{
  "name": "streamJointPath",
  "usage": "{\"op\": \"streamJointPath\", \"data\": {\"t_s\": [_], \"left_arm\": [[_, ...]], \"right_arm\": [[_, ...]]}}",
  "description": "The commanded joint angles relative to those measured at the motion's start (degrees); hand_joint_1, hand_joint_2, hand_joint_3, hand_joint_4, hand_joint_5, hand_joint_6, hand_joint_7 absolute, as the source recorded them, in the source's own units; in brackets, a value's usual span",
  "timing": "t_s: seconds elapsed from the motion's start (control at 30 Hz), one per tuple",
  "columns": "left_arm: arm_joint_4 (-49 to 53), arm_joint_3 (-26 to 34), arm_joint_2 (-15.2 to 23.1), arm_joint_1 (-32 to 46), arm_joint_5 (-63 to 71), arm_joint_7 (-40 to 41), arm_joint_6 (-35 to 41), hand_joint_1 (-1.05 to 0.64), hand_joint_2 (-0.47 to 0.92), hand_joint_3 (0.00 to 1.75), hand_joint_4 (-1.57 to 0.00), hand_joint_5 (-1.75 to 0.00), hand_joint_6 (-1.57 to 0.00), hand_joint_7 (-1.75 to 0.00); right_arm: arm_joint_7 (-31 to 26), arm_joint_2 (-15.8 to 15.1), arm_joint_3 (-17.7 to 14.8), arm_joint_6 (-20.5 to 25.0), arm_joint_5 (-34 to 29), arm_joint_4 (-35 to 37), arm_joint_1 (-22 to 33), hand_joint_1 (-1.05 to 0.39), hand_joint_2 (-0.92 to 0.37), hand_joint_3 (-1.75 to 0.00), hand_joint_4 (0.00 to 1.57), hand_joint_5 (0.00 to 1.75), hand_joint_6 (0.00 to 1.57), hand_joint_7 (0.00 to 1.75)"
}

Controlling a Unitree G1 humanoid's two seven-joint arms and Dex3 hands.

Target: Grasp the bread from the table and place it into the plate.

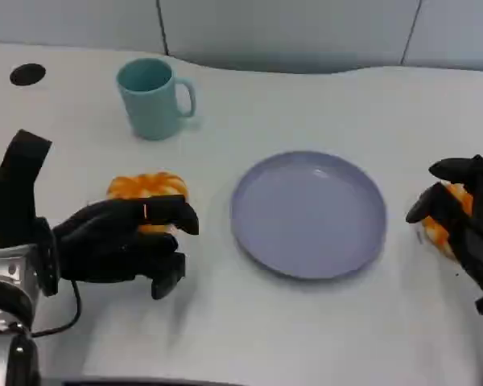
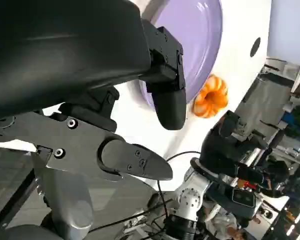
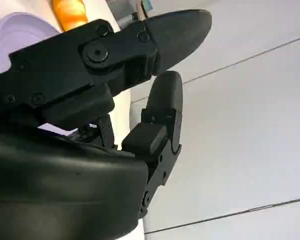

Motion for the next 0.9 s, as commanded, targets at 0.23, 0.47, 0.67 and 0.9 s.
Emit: {"op": "streamJointPath", "data": {"t_s": [0.23, 0.47, 0.67, 0.9], "left_arm": [[0.1, 0.0, 0.8, -0.7, 0.4, 0.1, 0.0, -0.42, 0.86, 0.00, -0.79, -1.75, -0.79, -1.42], [0.2, 0.0, 0.8, -0.7, 0.3, 0.1, 0.3, -0.40, 0.86, 0.00, -0.80, -1.75, -0.80, -1.41], [0.0, -0.2, 0.8, -0.7, 0.5, -0.2, -0.8, -0.42, 0.87, 0.01, -0.80, -1.75, -0.81, -1.39], [0.0, -0.5, 0.9, -0.7, 0.9, 0.7, -1.3, -0.43, 0.87, 0.00, -0.79, -1.75, -0.77, -1.51]], "right_arm": [[-0.1, -1.0, -0.4, -0.4, 0.0, -0.5, 0.4, -0.55, -0.92, -0.07, 0.63, 1.70, 0.79, 0.91], [-0.1, -0.9, -0.5, 0.0, 0.2, -0.5, 0.4, -0.56, -0.92, -0.07, 0.63, 1.69, 0.78, 0.91], [-0.1, -0.9, -0.4, 0.1, 0.3, -0.8, 0.5, -0.55, -0.92, -0.07, 0.62, 1.70, 0.79, 0.91], [-0.4, -0.9, -0.2, -0.3, -0.2, -0.8, 0.5, -0.56, -0.92, -0.07, 0.61, 1.71, 0.78, 0.90]]}}
